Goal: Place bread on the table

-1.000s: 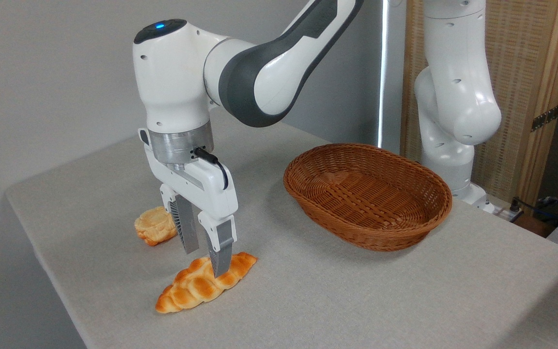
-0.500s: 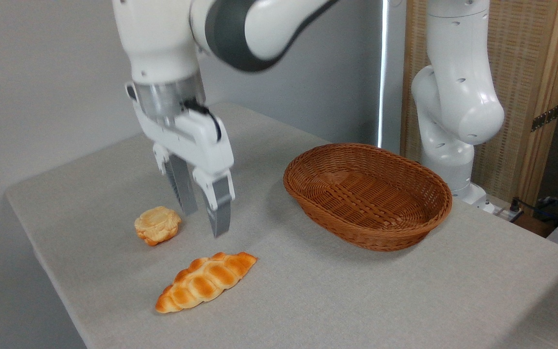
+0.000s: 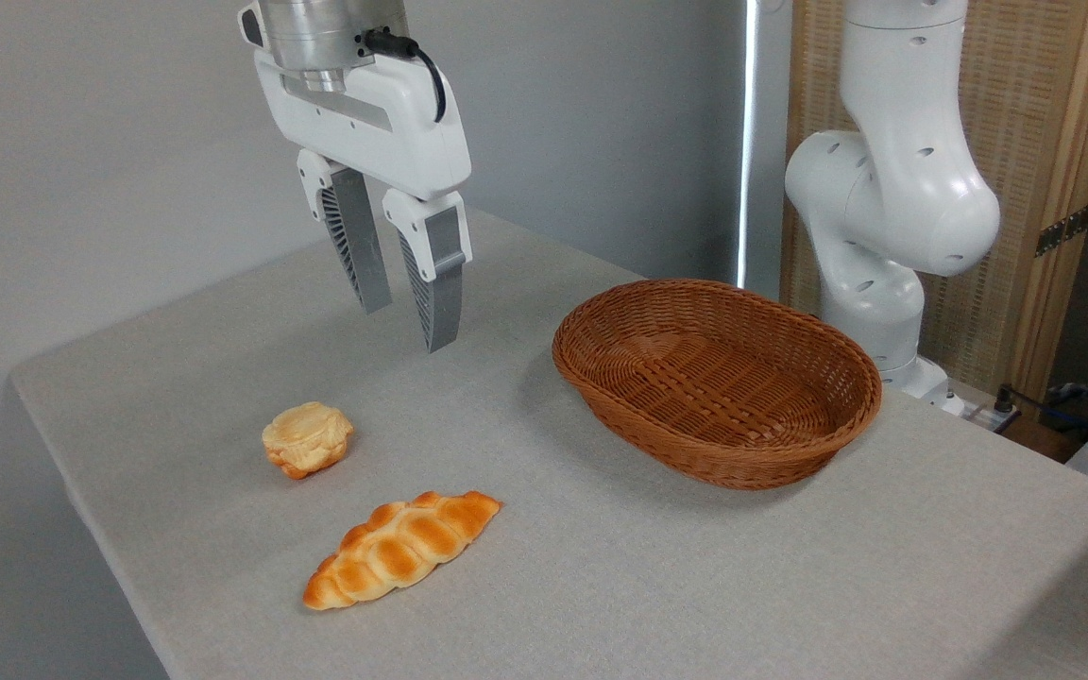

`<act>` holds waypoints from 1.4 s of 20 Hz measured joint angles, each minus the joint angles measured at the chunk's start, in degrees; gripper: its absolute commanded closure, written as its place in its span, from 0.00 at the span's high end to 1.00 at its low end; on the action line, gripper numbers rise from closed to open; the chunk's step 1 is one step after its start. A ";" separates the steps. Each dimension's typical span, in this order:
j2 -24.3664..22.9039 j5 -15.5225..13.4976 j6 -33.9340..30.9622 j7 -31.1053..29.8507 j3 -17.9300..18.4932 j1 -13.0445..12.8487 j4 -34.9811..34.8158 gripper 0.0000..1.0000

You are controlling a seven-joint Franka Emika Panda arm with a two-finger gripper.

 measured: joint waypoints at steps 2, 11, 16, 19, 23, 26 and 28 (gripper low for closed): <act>0.07 0.00 0.00 0.12 -0.13 0.28 0.00 1.00; 0.13 0.02 -2.07 0.99 -3.98 3.15 -0.01 1.00; 0.11 0.26 -2.15 1.04 -4.55 4.71 0.00 1.00; -0.01 0.27 -2.15 1.12 -4.55 5.91 0.04 1.00; -0.03 0.27 -2.11 1.12 -4.54 6.12 0.23 1.00; -0.03 0.27 -2.06 1.12 -4.48 6.19 0.31 1.00; -0.03 0.27 -2.06 1.12 -4.45 6.22 0.32 1.00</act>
